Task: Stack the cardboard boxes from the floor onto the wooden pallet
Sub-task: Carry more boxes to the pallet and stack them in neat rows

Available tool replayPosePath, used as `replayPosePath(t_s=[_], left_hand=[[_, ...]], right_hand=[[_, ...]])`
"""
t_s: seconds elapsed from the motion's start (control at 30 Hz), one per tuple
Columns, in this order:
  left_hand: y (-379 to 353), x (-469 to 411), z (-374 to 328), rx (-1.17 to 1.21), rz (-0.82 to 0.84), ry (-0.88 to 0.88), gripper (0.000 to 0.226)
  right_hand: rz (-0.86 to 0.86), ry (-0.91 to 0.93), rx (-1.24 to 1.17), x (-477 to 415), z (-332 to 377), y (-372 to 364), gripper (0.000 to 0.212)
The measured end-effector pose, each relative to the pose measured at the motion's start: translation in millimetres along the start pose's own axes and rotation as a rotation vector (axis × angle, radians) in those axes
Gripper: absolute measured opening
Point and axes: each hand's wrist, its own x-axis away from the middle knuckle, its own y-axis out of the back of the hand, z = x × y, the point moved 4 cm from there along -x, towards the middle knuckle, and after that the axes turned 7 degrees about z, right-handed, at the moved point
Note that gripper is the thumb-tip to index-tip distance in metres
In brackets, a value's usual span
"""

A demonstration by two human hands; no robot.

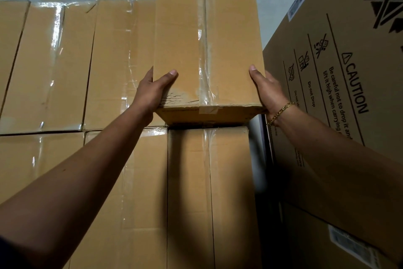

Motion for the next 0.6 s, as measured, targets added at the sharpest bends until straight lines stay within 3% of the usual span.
replayPosePath(t_s=[0.1, 0.33, 0.6], left_hand=[[-1.8, 3.7, 0.3, -0.001, -0.007, -0.002, 0.097], [-6.4, 8.3, -3.4, 0.0, -0.021, -0.011, 0.09], [-7.6, 8.2, -2.3, 0.007, -0.029, -0.015, 0.079]], right_hand=[[0.013, 0.005, 0.01, 1.7, 0.4, 0.0, 0.106], [0.015, 0.027, 0.035, 1.2, 2.0, 1.0, 0.105], [0.01, 0.075, 0.066, 4.6, 5.3, -1.2, 0.084]])
